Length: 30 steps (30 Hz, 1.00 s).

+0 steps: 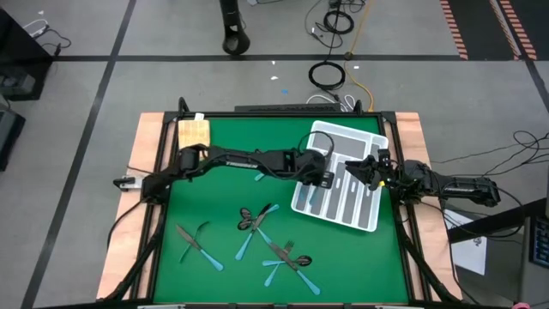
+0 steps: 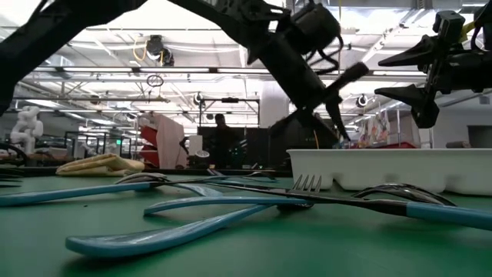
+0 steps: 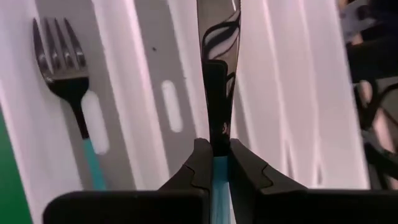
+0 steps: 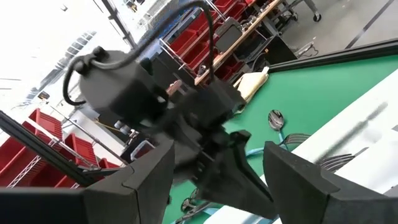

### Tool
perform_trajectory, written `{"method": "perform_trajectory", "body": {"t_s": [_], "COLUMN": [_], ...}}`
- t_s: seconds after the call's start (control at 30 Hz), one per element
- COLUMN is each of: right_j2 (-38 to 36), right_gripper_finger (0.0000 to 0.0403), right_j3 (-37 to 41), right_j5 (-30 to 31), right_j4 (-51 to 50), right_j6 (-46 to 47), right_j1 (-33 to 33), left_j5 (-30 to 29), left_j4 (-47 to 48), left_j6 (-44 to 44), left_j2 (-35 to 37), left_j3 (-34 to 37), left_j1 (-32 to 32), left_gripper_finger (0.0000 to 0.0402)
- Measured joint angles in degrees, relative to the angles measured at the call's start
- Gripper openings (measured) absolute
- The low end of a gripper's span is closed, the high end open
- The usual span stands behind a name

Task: Sort silverware
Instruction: Put the blue table knife into the white cutlery tray

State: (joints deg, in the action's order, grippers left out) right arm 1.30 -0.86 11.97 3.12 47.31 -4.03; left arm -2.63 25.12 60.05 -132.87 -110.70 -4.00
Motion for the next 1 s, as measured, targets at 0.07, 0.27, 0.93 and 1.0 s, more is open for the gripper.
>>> {"method": "perform_trajectory", "body": {"t_s": [0.07, 0.27, 0.93, 1.0], "right_j2": [0.0, 0.02, 0.02, 0.02], "right_gripper_finger": [0.0231, 0.0231, 0.0231, 0.0231], "right_j3": [0.01, 0.01, 0.02, 0.01], "right_j5": [0.02, -0.02, -0.09, -0.09], "right_j4": [0.03, 0.02, 0.04, 0.04], "right_j6": [-0.02, -0.42, -0.65, -1.1], "right_j1": [0.0, 0.0, 0.02, 0.0], "left_j5": [-0.58, -0.72, 0.94, 1.54], "left_j4": [1.57, 1.19, -0.42, -0.24], "left_j6": [0.37, 0.56, -4.34, -6.11], "left_j2": [-0.27, -0.49, -0.49, -0.49], "left_j3": [-0.4, -0.49, -0.49, -0.49], "left_j1": [-0.01, 0.14, 0.88, 0.86], "left_gripper_finger": [0.0026, 0.0029, 0.0062, 0.0063]}}
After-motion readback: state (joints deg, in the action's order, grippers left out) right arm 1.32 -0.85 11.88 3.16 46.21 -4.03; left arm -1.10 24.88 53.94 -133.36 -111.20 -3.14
